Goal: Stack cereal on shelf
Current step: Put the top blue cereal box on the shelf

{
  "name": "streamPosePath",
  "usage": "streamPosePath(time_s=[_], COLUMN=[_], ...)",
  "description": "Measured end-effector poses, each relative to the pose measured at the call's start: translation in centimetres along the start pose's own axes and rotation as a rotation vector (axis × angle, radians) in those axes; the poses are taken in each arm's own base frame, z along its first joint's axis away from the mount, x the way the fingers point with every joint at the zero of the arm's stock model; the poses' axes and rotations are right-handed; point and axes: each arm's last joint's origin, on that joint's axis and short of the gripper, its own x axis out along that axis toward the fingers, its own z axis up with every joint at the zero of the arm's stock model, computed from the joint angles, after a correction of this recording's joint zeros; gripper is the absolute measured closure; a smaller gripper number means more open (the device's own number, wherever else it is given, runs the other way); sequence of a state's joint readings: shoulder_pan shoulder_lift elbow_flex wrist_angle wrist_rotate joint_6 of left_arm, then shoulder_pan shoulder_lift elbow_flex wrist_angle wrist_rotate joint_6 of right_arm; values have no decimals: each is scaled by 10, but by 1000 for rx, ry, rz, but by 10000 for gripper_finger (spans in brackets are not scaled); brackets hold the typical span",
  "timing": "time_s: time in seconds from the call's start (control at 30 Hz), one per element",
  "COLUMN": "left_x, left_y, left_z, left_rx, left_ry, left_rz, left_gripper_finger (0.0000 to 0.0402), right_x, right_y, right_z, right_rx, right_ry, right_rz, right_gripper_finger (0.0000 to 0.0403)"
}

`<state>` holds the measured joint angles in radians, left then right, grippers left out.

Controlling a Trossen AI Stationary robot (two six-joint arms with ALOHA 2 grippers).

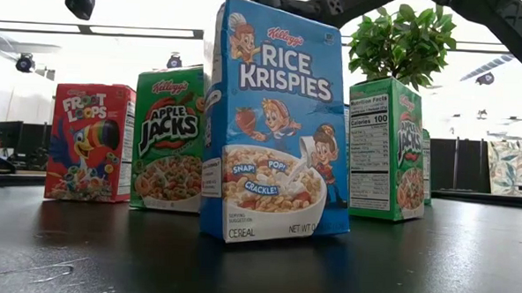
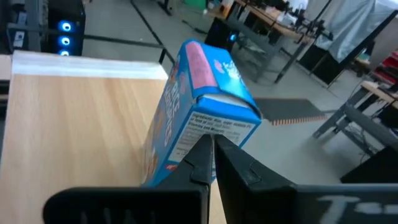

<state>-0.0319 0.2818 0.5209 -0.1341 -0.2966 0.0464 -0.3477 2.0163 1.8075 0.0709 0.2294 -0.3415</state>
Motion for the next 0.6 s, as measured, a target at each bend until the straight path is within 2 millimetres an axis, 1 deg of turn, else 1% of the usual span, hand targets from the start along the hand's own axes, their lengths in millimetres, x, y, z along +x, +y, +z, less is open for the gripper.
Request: streamPosePath(time_s=[0.13,0.23,0.37,0.53,0.6], left_x=[0,0,0,1,2], left_y=[0,0,0,-1,-1], left_z=[0,0,0,-5,-6], left_rx=[0,0,1,2,-1], left_ry=[0,0,3,20,25], left_rz=[0,0,0,-1,-1], left_gripper_finger=[402,402,402,402,402], right_x=[-3,-13,-36,-71,-85], right_y=[2,6,18,44,56], right_z=[1,17,42,58,58], right_rx=[-20,-30,-70,-101,-105], right_ry=[21,4,-6,4,6], right_rz=[4,8,16,84,123], right_gripper_finger=[394,394,394,394,394])
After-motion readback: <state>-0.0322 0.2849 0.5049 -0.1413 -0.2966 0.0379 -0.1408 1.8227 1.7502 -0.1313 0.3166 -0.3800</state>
